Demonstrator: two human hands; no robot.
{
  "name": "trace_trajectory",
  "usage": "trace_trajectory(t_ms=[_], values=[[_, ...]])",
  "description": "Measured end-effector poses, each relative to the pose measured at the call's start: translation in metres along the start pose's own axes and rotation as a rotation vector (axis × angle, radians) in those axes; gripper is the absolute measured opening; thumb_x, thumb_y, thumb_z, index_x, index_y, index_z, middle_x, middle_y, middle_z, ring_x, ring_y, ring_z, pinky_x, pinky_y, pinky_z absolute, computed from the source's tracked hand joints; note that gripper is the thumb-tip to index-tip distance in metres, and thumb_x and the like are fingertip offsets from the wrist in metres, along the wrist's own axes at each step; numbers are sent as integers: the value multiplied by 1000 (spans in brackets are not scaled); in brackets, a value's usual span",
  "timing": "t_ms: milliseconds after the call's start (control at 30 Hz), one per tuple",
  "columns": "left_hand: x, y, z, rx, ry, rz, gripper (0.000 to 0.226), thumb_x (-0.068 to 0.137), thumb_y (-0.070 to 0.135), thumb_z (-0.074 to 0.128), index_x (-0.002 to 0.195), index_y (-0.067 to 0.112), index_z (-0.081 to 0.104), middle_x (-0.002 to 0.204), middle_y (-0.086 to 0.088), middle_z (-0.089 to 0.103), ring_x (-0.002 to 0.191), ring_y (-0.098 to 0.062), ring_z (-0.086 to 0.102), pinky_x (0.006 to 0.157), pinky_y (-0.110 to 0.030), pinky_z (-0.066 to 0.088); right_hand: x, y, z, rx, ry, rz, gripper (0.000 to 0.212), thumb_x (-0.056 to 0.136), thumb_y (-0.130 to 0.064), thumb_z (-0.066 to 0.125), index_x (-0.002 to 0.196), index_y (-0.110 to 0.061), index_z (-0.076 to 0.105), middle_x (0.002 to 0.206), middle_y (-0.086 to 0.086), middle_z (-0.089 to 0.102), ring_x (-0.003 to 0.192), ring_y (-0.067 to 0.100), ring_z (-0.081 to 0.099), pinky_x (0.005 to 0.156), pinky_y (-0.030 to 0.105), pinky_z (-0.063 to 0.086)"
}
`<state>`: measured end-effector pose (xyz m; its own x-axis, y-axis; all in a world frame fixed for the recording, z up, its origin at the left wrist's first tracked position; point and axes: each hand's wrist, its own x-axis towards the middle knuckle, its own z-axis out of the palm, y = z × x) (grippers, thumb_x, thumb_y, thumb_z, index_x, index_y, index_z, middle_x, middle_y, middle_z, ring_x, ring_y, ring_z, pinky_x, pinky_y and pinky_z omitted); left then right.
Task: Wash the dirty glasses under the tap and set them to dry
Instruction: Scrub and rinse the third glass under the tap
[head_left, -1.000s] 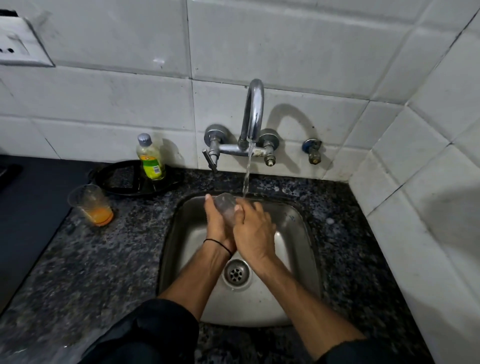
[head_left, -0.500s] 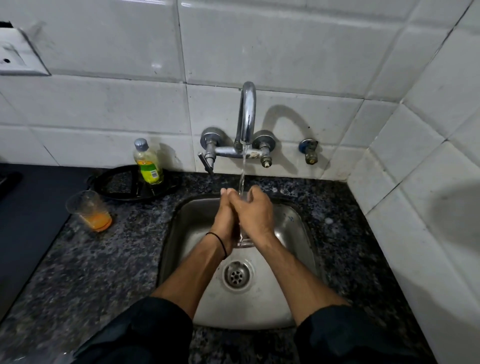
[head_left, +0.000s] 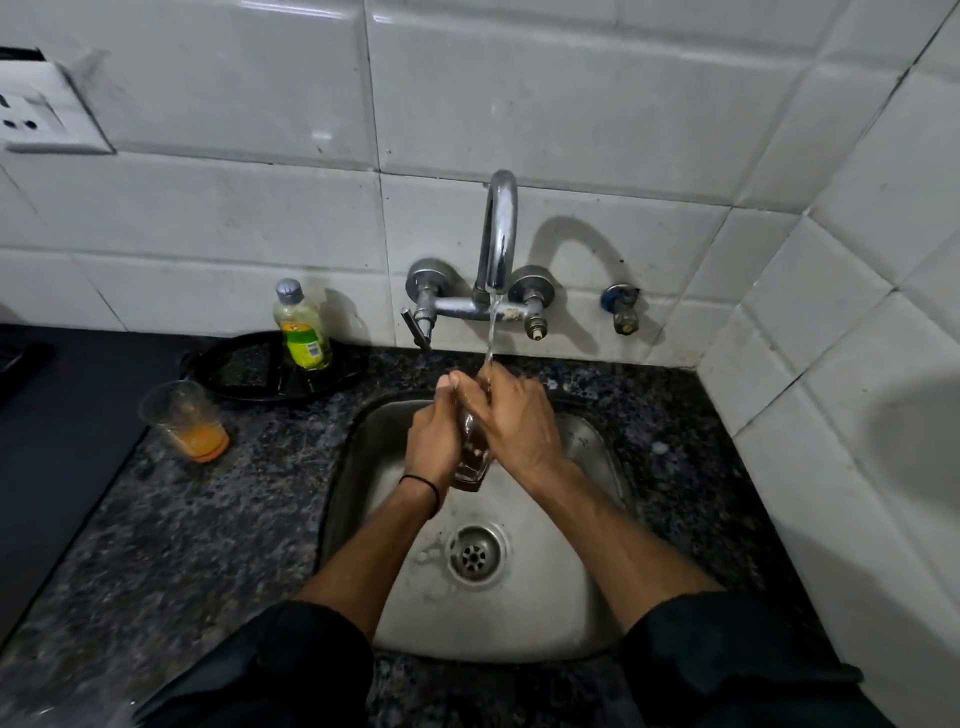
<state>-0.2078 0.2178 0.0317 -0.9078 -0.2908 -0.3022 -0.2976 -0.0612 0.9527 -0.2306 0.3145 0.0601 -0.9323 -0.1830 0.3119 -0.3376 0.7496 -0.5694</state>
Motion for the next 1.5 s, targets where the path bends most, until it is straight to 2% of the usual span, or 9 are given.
trace_trajectory(t_ms=[200,333,600,700,867,1000,1133,1267,1500], values=[[-18,-4,-7,-478,-482,-162,78,89,78,28,120,18,66,104,-12,73,86,-30,71,68,-43,58,14,-10,-18,321,-127,57,53,96,-38,63,50,-17,44,47,1,42,45,16,38,52,30,33],[-19,-15,-26,-498,-789,-186,61,80,51,73,124,11,60,99,-12,65,82,-23,65,61,-36,59,9,-3,-28,552,-214,97,53,95,-41,65,59,-4,54,50,6,51,42,19,47,49,32,42],[-10,-18,-10,114,-287,295,52,68,7,86,107,27,57,92,2,71,83,-11,70,64,-37,62,20,-14,-35,46,-634,189,44,98,-47,54,85,-9,73,75,5,76,75,16,73,85,39,57],[2,-25,-15,149,-349,332,55,68,0,85,112,16,57,96,4,71,88,0,68,68,-20,56,16,-23,-40,-155,-727,-9,35,99,-39,51,84,-17,74,80,-3,75,81,12,68,95,39,47],[18,-33,-35,208,-422,378,49,62,8,82,107,6,62,97,1,71,86,-2,66,75,-21,54,-5,-19,-46,-280,-794,-163,22,99,-23,49,91,-27,69,92,-10,67,97,9,52,102,44,19],[8,-27,-17,307,-208,561,36,76,37,66,100,11,61,90,9,67,85,1,64,71,-14,50,-11,-26,-28,-58,-671,134,32,103,-44,44,107,-24,68,115,5,68,113,24,60,104,45,38],[5,-30,-10,252,-246,553,36,76,18,75,106,10,58,96,7,67,90,5,63,74,-11,49,-7,-23,-19,-39,-572,168,34,98,-35,55,65,-27,50,88,5,66,90,26,65,77,30,43],[41,-24,-39,428,-558,371,73,68,1,79,133,20,48,119,2,64,108,-15,64,87,-26,55,-4,-11,-38,-230,-560,121,21,92,-32,59,74,-21,60,83,5,66,80,25,63,72,31,47],[85,31,-39,469,-25,229,36,88,24,72,119,10,61,102,-10,72,95,-27,68,91,-43,54,0,-27,-48,-426,-542,-91,23,97,-33,53,92,-17,68,95,5,71,84,22,58,92,39,43]])
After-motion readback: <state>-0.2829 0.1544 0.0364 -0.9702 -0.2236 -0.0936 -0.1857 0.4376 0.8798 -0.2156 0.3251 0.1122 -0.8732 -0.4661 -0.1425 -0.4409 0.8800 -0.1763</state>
